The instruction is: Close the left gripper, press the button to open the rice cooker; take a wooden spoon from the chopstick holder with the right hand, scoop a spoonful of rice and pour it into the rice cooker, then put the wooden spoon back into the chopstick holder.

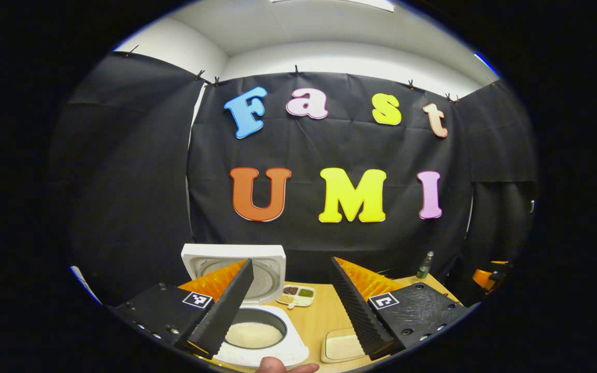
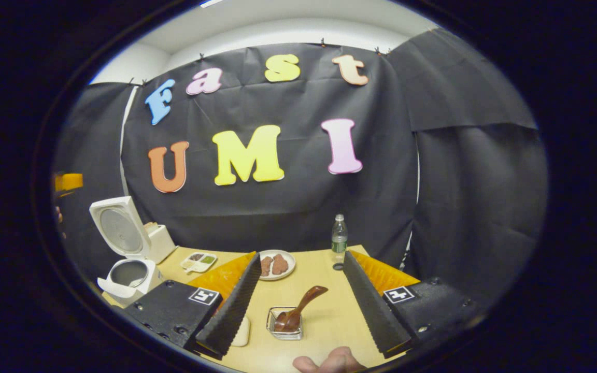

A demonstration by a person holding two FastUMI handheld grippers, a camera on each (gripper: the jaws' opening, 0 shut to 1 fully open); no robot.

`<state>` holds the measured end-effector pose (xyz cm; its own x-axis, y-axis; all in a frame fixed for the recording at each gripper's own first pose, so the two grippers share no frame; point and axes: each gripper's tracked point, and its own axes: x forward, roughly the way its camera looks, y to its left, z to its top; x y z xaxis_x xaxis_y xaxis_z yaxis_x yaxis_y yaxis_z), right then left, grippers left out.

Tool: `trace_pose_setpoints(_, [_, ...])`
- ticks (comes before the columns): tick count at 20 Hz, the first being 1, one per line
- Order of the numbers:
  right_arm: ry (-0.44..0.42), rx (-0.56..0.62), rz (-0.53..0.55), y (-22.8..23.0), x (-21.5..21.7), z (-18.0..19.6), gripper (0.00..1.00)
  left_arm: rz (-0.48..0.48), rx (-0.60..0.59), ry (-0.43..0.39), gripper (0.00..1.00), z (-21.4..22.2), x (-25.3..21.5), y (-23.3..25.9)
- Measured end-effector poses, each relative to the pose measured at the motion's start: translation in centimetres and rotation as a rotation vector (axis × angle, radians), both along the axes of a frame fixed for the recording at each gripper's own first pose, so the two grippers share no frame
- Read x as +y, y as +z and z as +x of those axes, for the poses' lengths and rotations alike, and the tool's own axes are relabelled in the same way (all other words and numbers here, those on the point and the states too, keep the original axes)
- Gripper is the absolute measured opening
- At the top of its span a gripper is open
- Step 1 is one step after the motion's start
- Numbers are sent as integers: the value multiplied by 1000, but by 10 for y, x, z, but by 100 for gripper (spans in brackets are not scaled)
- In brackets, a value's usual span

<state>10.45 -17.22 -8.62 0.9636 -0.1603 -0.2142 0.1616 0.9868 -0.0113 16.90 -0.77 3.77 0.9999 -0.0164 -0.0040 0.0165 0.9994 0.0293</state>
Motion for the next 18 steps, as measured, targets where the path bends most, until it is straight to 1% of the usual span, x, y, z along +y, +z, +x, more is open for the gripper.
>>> trace_pose_setpoints(2, [-13,-18,3,10,7,-11,100,16,-15,66,94,32,25,10])
trace_pose_setpoints(3, [-19,-28,18,14,10,-17,96,15,-2,94,94,47,37,11])
trace_pose_setpoints(4, [-23,-43,36,18,12,-22,100,10,8,120,94,62,48,9])
trace_pose_setpoints(6, [-16,-63,51,19,13,-26,100,-10,52,156,94,93,69,0])
trace_pose_setpoints(7, [-22,-57,52,17,11,-28,98,-20,71,170,94,107,79,-6])
trace_pose_setpoints(9, [-14,-37,78,12,17,-31,96,-33,119,166,94,132,90,-21])
trace_pose_setpoints(10, [-9,-24,91,8,19,-33,99,-35,147,152,94,145,94,-31])
trace_pose_setpoints(11, [-8,-16,97,4,20,-31,96,-55,203,139,94,153,95,-43])
trace_pose_setpoints(12, [-7,-9,98,1,20,-29,100,-64,250,140,94,162,101,-55])
trace_pose_setpoints(13, [-7,4,95,-2,19,-27,96,-63,286,143,94,170,106,-65])
trace_pose_setpoints(14, [-6,22,89,-7,18,-25,100,-68,317,142,94,175,111,-72])
trace_pose_setpoints(16, [-2,35,80,-6,21,-21,100,-82,357,143,94,182,117,-81])
trace_pose_setpoints(18, [13,36,72,-4,30,-17,100,-80,367,146,95,185,122,-84])
